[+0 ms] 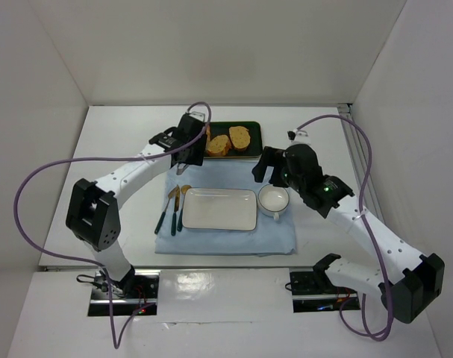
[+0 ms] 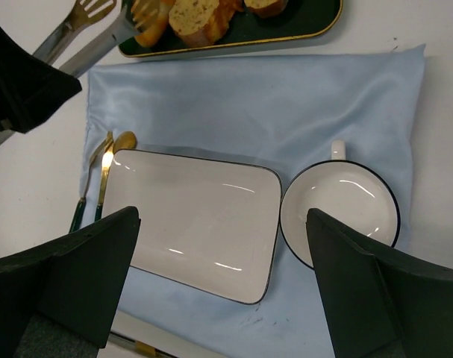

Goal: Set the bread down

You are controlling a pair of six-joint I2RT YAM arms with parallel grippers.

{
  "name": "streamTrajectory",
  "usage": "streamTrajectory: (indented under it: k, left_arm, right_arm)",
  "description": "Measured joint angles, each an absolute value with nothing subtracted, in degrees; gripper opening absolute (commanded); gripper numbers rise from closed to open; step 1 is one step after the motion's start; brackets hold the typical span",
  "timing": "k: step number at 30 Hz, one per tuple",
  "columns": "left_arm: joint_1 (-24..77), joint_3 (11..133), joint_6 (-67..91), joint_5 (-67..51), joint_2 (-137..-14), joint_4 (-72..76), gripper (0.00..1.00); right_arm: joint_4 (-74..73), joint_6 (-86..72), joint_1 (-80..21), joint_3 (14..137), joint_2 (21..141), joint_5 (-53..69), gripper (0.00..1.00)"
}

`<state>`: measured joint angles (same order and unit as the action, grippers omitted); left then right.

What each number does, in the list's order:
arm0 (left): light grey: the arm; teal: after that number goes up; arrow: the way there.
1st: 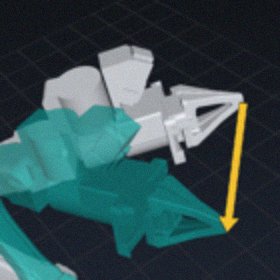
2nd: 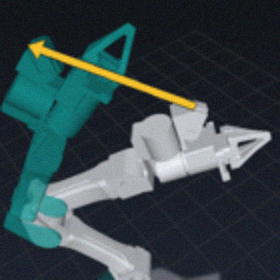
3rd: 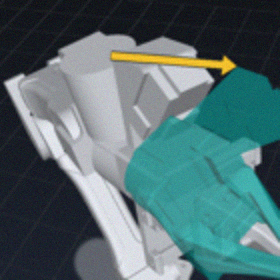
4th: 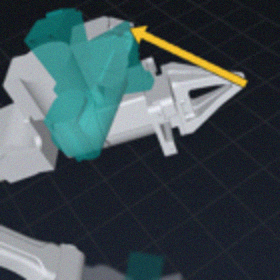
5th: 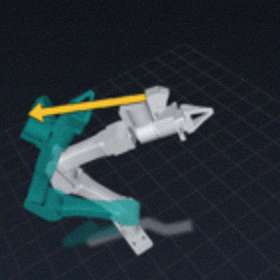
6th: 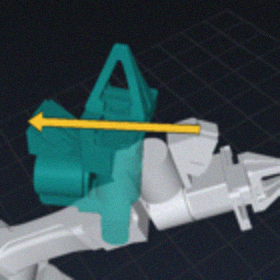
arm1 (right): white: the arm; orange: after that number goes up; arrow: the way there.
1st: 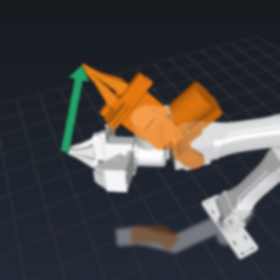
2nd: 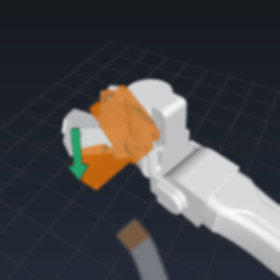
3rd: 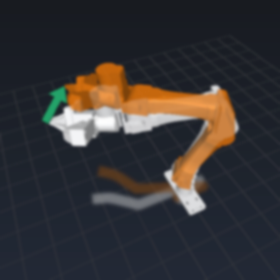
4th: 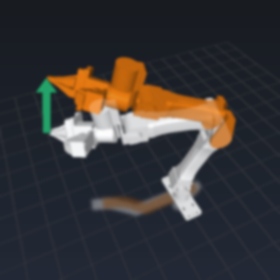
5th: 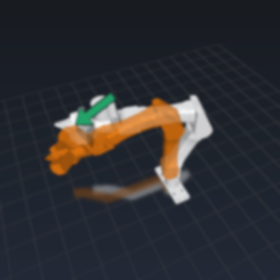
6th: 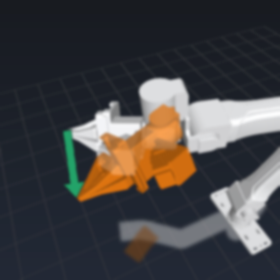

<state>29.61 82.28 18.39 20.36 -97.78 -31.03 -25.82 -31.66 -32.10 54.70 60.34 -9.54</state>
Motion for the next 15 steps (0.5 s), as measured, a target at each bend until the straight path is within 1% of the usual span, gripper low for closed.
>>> streamTrajectory:
  k: [6, 13, 15]
  left_arm:
    - [26.9, 82.9, 18.7, 20.2, -98.8, -25.5, 0.69]
    - [26.5, 86.8, 18.2, 18.0, -105.4, -22.7, 0.69]
    - [26.3, 87.6, 18.1, 17.1, -107.3, -22.5, 0.67]
  right_arm:
    - [-27.3, -31.7, -32.1, 53.9, 58.8, -10.9, 1.00]
    - [-28.9, -31.7, -32.1, 53.4, 58.1, -12.3, 1.00]
    - [-29.2, -32.0, -32.1, 53.1, 58.0, -12.5, 1.00]
